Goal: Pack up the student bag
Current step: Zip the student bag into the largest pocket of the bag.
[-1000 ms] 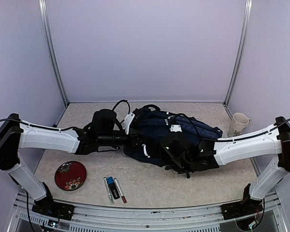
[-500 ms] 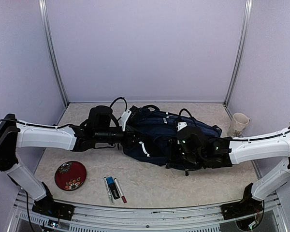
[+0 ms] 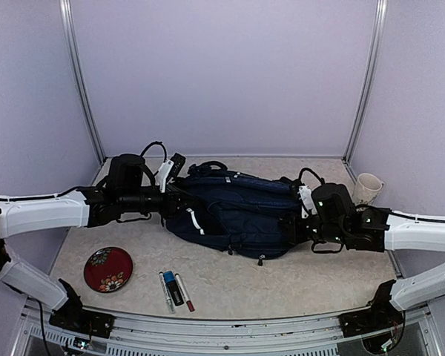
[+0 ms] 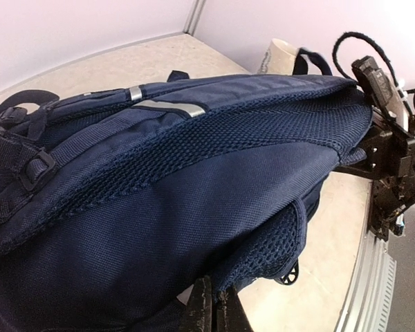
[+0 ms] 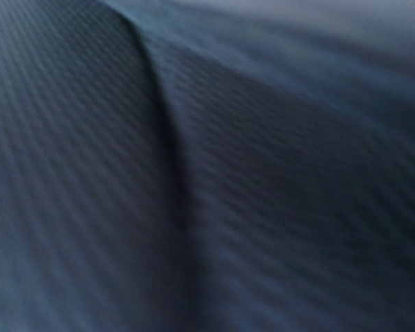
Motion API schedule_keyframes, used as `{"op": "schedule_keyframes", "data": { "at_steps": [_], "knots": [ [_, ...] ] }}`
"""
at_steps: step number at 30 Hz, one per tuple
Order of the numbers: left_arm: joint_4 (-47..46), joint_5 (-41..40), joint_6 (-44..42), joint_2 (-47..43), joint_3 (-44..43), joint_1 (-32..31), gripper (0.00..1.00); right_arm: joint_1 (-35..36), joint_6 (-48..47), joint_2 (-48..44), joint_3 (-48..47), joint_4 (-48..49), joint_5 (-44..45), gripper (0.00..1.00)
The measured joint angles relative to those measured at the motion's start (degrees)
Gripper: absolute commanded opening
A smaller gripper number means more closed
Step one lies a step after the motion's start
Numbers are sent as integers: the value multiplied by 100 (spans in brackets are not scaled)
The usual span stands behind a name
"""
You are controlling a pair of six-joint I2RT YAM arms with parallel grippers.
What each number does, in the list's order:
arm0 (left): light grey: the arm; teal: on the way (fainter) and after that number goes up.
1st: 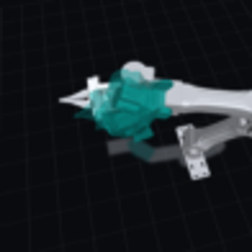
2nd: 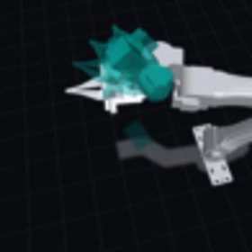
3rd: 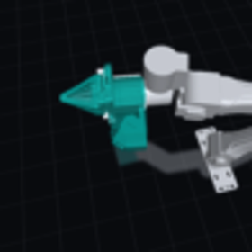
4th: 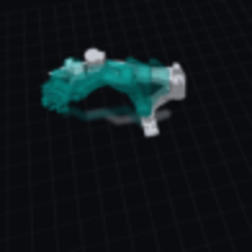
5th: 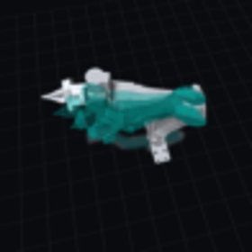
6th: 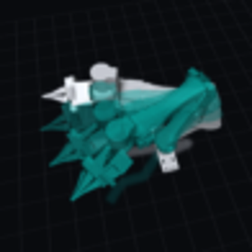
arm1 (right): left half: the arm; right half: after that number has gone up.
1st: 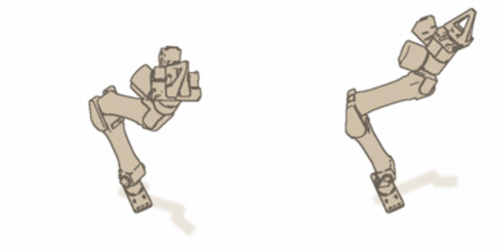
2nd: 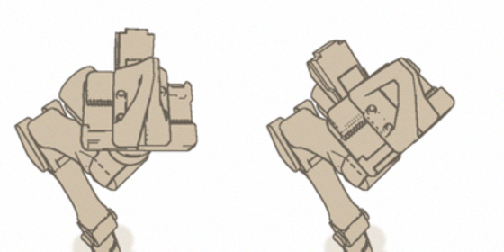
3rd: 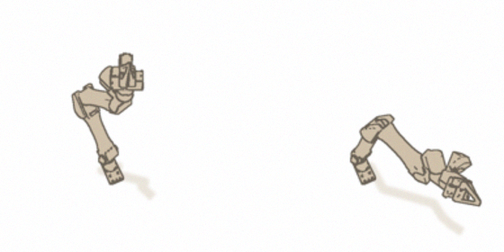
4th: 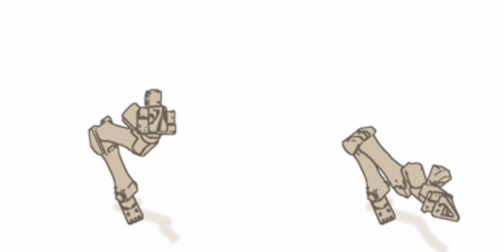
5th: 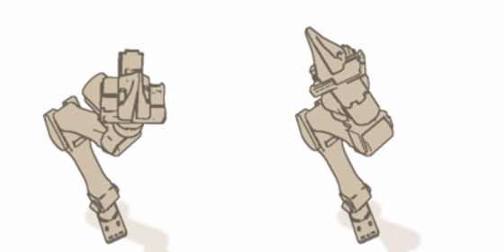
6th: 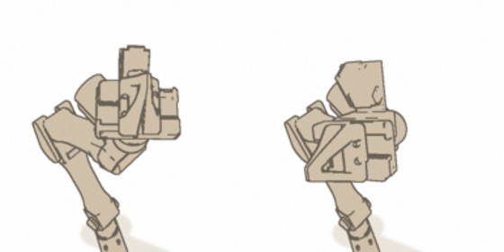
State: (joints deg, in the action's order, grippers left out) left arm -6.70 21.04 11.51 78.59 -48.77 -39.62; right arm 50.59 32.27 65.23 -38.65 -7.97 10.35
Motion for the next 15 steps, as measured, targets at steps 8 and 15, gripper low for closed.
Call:
{"op": "schedule_keyframes", "data": {
  "at_steps": [8, 15],
  "knots": [
    [293, -461, 7, -721, 474, 710, 0, -352, -365, 164, -149, 85, -1224, 0],
    [269, -809, -136, -706, 529, 929, 69, -505, -682, 850, -155, 503, -2367, 0]
  ]
}}
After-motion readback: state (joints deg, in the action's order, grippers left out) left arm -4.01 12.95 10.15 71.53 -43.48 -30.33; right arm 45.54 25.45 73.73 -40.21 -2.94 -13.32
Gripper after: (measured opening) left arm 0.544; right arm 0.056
